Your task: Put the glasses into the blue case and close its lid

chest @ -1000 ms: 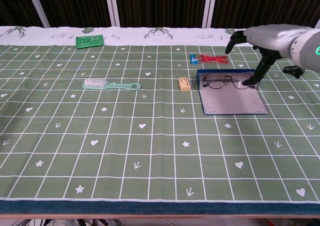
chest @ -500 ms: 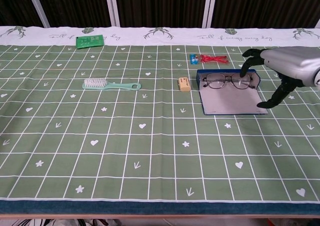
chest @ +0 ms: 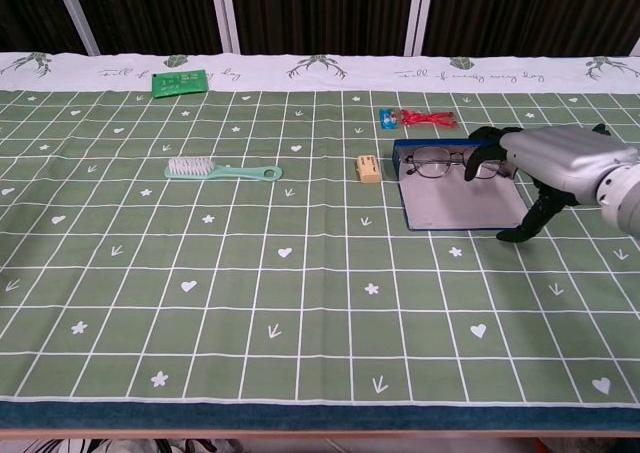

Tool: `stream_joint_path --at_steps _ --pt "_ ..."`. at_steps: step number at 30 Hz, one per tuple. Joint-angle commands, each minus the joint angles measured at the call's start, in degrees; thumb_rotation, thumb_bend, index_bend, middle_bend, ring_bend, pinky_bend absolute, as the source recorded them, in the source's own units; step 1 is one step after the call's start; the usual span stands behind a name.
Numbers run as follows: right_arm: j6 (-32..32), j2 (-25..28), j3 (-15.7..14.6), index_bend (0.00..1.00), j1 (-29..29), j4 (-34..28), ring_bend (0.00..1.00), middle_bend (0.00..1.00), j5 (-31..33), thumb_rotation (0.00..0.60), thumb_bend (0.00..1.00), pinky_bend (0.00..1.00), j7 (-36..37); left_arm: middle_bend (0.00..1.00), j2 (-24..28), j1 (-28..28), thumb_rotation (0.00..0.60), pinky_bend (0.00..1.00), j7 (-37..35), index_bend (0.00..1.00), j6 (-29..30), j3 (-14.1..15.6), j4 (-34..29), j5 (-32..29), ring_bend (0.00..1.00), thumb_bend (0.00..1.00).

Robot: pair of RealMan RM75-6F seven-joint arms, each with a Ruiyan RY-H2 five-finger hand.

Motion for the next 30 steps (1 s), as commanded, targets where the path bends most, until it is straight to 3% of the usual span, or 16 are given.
stream_joint_path --at_steps 1,30 --pt "-0.7 -0.9 0.5 0.31 -0.1 1.4 0.07 0.0 -0.4 0.6 0.23 0.18 0.4 0.0 0.0 0.0 0.6 0.0 0.0 0.1 -0.1 0.0 0.0 0.0 0.0 0.32" --pt "-4.0 -3.9 3.6 0.38 -0.9 5.9 0.07 0.0 -2.1 0.6 0.29 0.18 1.7 0.0 0.1 0.0 0.6 0.0 0.2 0.1 -0.2 -0.1 -0.1 -0.4 0.0 0.32"
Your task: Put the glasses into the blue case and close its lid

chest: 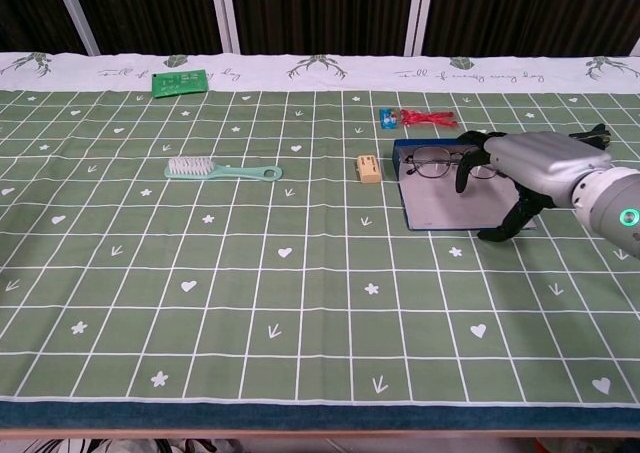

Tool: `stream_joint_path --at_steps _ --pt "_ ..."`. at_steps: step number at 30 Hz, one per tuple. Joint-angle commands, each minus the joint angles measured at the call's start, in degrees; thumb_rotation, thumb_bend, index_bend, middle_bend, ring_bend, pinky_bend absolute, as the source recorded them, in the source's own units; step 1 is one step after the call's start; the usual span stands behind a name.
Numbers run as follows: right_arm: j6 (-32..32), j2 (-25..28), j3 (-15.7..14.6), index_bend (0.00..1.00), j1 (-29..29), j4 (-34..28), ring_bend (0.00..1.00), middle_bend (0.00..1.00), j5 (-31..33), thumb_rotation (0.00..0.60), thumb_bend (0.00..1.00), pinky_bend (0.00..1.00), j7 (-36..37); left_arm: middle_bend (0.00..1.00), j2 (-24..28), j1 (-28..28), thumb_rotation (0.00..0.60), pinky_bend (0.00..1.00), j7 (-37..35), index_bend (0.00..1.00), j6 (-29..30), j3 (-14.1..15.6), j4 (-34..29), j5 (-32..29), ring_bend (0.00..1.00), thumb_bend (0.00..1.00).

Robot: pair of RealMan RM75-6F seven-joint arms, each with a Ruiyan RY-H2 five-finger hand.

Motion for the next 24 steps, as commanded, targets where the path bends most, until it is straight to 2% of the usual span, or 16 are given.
stream_joint_path --at_steps 1,24 --pt "-0.2 -0.1 0.3 0.38 -0.1 0.2 0.07 0.0 -0.1 0.6 0.29 0.18 0.0 0.0 0.0 0.0 0.6 0.0 0.0 0.1 0.0 0.0 0.0 0.0 0.0 0.32" --pt "-2.3 -1.1 1.8 0.39 -0.5 1.9 0.07 0.0 0.2 0.6 0.29 0.18 -0.2 0.0 -0.1 0.0 0.6 0.0 0.1 0.1 0.1 0.0 0.1 0.0 0.0 0.32"
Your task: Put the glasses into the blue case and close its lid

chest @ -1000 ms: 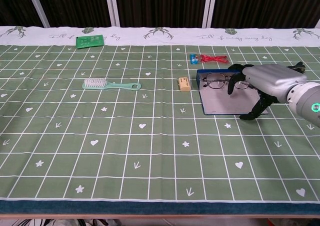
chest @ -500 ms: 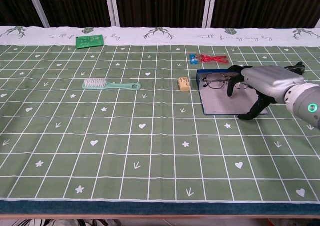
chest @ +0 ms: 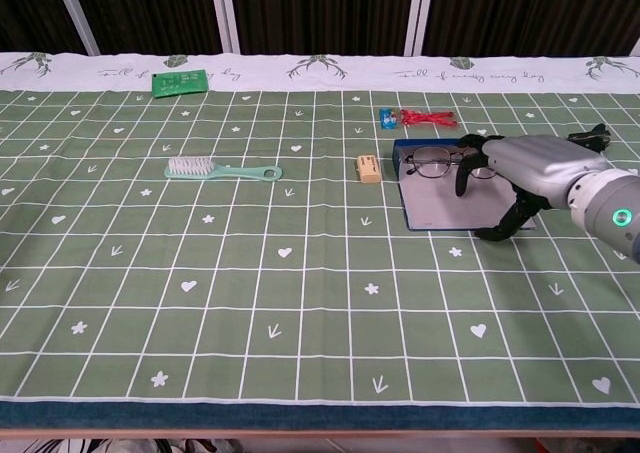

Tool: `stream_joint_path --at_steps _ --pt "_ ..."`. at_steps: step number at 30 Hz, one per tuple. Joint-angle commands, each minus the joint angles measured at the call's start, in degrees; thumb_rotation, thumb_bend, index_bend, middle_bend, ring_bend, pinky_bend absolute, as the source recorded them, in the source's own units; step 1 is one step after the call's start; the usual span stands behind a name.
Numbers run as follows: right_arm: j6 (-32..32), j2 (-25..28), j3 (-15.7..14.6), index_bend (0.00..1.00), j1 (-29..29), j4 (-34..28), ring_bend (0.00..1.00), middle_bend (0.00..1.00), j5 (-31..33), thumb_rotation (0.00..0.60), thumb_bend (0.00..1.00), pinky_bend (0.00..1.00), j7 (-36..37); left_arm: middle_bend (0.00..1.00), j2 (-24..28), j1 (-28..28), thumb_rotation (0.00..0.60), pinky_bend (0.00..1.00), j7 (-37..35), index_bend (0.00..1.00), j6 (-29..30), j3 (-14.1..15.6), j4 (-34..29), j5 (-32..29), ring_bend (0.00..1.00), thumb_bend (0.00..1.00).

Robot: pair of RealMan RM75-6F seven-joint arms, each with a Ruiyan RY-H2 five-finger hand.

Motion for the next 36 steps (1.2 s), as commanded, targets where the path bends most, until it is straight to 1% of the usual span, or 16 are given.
stream_joint_path --at_steps 1,11,15,18,36 --pt "-0.3 -0.1 0.1 0.39 0.0 0.3 0.07 0.0 0.1 0.6 0.29 0.18 0.0 0.0 0.0 0.0 0.6 0.0 0.0 0.1 0.0 0.0 0.0 0.0 0.0 0.32" --pt "-0.7 -0.1 0.4 0.4 -0.1 0.4 0.07 0.0 -0.3 0.6 0.3 0.18 0.1 0.0 0.0 0.0 0.6 0.0 0.1 0.1 0.0 0.0 0.0 0.0 0.0 0.32" --pt "-0.7 -0.2 0.7 0.41 -0.1 0.3 0.08 0.0 -0.5 0.6 0.37 0.18 0.3 0.0 0.0 0.0 0.6 0.0 0.1 0.1 -0.1 0.0 0.0 0.0 0.0 0.32" --pt "-1.0 -0.3 0.8 0.41 0.0 0.4 0.08 0.0 -0.4 0.6 0.39 0.18 0.4 0.0 0.0 0.0 0.6 0.0 0.1 0.1 0.0 0.0 0.0 0.0 0.0 0.32" --pt "-1.2 0.1 3.5 0.43 1.6 0.5 0.08 0.0 -0.4 0.6 0.42 0.18 0.6 0.0 0.0 0.0 0.6 0.0 0.1 0.1 -0.1 0.0 0.0 0.0 0.0 0.32"
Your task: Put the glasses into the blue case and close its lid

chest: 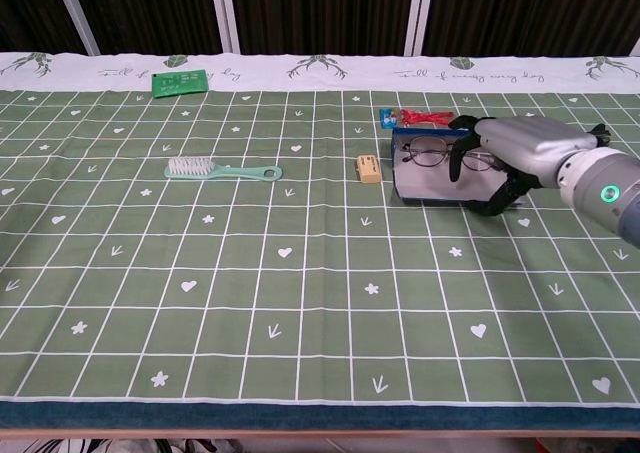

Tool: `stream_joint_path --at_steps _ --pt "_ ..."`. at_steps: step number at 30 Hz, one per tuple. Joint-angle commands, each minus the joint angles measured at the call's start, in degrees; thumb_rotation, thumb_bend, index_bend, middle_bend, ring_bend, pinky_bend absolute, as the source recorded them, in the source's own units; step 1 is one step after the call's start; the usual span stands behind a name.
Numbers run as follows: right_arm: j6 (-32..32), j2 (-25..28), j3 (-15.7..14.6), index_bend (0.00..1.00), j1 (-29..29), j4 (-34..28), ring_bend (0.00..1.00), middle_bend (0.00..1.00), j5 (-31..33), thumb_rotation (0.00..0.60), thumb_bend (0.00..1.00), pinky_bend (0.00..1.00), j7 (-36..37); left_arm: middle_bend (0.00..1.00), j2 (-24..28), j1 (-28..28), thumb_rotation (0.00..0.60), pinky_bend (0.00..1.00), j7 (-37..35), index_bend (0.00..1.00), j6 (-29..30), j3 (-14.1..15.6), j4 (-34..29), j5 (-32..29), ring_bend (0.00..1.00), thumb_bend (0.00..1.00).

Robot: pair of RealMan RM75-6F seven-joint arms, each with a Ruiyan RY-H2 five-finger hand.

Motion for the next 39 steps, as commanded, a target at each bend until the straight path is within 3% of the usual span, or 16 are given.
stream_joint_path --at_steps 1,17,39 --pt "-0.1 0.1 0.5 0.43 0.4 0.0 0.08 0.0 0.1 0.6 0.42 0.18 0.0 0.0 0.0 0.0 0.6 0.0 0.0 0.1 0.0 0.0 0.0 0.0 0.0 0.32" --pt "-3.0 -0.7 3.8 0.44 3.8 4.8 0.08 0.0 2.6 0.6 0.43 0.18 -0.3 0.0 0.1 0.0 0.6 0.0 0.1 0.1 -0.2 0.1 -0.1 -0.1 0.0 0.32" --pt "-5.3 -1.4 3.5 0.57 4.7 6.7 0.08 0.01 4.4 0.6 0.45 0.18 0.7 0.0 0.4 -0.1 0.6 0.0 0.1 0.12 -0.6 0.2 -0.3 -0.4 0.0 0.32"
